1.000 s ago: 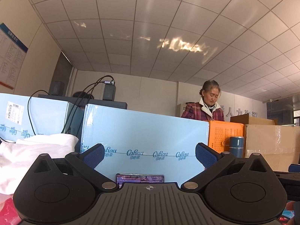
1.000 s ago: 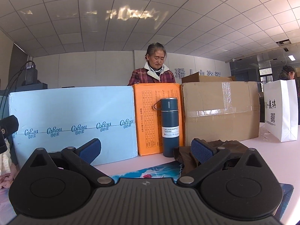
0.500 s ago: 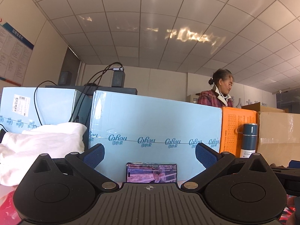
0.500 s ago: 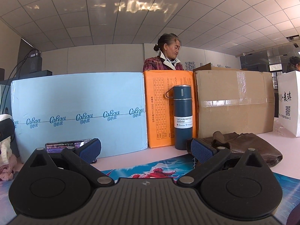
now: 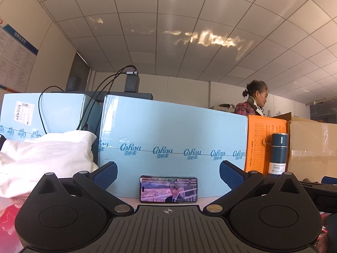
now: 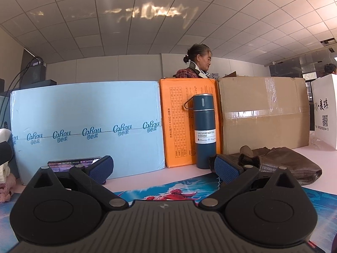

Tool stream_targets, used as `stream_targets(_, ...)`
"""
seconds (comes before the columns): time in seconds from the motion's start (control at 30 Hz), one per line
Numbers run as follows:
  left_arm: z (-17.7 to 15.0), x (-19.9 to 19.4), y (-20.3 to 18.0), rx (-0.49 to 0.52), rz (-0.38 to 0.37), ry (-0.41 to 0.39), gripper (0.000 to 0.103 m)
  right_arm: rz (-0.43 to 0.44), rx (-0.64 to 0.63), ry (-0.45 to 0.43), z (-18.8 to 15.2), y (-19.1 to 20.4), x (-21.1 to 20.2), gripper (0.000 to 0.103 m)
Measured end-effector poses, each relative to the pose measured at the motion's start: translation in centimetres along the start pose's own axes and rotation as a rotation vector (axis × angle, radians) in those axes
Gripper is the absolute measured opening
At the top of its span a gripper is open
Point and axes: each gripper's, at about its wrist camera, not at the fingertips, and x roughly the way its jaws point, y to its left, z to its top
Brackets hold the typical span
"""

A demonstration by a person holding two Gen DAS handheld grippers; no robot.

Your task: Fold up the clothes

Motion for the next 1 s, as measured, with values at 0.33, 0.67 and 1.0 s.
stream_targets(0.33,-0.24,-0.02,-0.75,0.029,-0.024,0.013,0.103,0.012,-0.051,-0.014,-0.17,0.82,-0.31,0.103)
stream_targets(0.67,-0.24,-0.26,-0.95,0.035,-0.030,0.005,0.103,0.017,-0.055,-0.016,-0.24,0.81,-0.37,0.103)
stream_targets(1.0,-0.11,-0.38,-0.98,0.038,-0.054,-0.004,0.103,0.020,-0.060,-0.012,-0.30,0.89,-0.27,0.103)
